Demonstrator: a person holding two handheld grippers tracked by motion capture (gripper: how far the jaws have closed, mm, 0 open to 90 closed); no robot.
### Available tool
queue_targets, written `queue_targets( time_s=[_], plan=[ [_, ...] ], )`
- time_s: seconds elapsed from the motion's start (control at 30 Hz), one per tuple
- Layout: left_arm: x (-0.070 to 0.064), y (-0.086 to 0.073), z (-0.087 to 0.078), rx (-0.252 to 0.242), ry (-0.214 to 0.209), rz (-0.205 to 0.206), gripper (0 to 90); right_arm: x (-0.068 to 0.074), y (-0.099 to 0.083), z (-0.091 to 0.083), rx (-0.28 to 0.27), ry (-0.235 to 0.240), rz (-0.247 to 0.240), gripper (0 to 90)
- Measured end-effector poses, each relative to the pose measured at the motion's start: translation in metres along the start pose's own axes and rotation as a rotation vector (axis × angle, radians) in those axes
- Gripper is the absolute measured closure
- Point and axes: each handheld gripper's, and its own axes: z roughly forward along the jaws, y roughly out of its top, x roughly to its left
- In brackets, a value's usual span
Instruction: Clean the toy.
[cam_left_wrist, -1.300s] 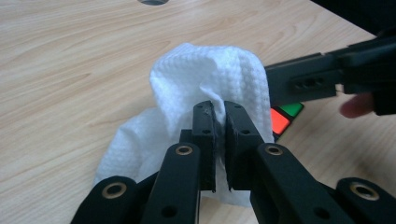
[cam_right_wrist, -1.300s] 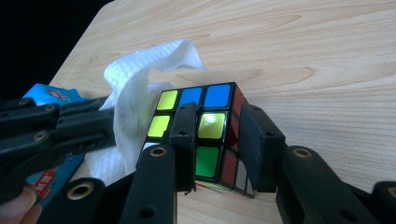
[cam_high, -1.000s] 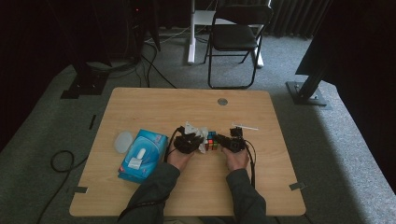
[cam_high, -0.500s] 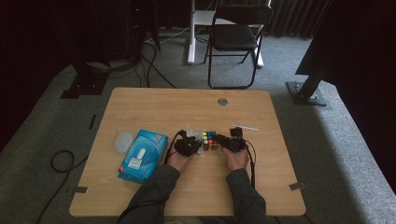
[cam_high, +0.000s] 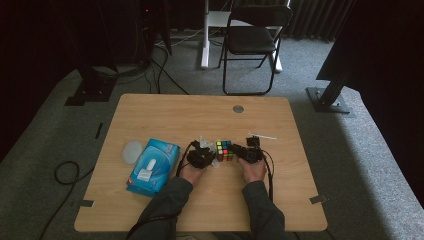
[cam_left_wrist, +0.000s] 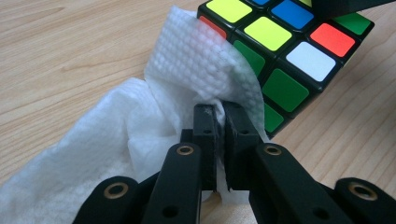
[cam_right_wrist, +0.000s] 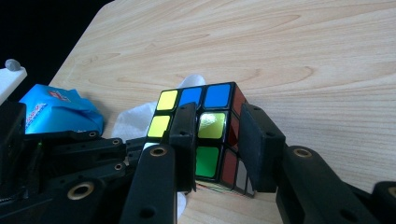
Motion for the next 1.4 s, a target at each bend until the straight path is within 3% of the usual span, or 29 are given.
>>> queue_targets(
  time_s=[0.37, 0.63, 0.87, 1.23, 1.4],
  plan=[
    [0.006, 0.007, -0.024, -0.065, -0.002, -0.028, 84.7, 0.0, 0.0, 0.0, -0.001, 0.003, 0.005, 68.0],
    [-0.003, 0.011, -0.037, -0.11, -0.029, -0.011, 84.8, 0.0, 0.0, 0.0, -0.001, 0.002, 0.005, 68.0],
    [-0.012, 0.016, -0.037, -0.104, -0.056, -0.003, 84.8, 0.0, 0.0, 0.0, -0.003, 0.003, 0.005, 68.0],
    [-0.014, 0.011, -0.033, -0.09, -0.057, 0.002, 85.0, -0.001, -0.001, 0.0, -0.005, 0.002, 0.009, 68.0],
    [-0.013, 0.01, -0.031, -0.086, -0.039, -0.001, 85.2, -0.001, -0.001, 0.0, -0.004, 0.002, 0.01, 67.9]
  ],
)
